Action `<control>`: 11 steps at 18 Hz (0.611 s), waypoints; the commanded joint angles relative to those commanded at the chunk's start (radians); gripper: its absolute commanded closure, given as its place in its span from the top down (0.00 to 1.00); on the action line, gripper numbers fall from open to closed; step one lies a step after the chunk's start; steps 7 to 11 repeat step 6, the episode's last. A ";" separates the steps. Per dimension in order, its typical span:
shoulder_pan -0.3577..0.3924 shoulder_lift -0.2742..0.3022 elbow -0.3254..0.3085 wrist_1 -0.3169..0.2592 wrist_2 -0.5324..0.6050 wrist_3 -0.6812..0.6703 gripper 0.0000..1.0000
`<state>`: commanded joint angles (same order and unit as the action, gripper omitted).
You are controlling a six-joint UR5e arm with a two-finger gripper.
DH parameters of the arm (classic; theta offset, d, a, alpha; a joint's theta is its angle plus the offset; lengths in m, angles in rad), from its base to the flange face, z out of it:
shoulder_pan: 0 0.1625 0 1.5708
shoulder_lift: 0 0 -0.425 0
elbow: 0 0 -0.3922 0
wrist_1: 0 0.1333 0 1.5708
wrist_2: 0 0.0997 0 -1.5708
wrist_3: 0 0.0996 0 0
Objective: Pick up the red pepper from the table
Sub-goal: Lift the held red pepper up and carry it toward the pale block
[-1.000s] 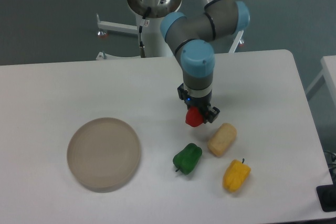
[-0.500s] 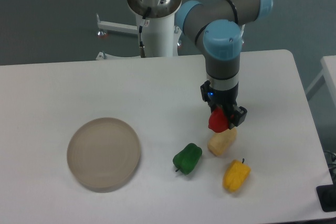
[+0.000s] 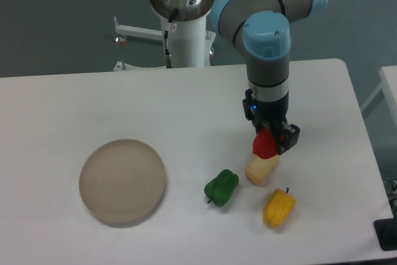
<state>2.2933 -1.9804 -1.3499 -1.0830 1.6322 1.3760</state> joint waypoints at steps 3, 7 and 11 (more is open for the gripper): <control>-0.002 -0.002 0.006 0.000 0.000 0.000 0.61; -0.003 -0.005 0.006 0.000 0.000 0.000 0.61; -0.003 -0.005 0.006 0.000 0.000 0.000 0.61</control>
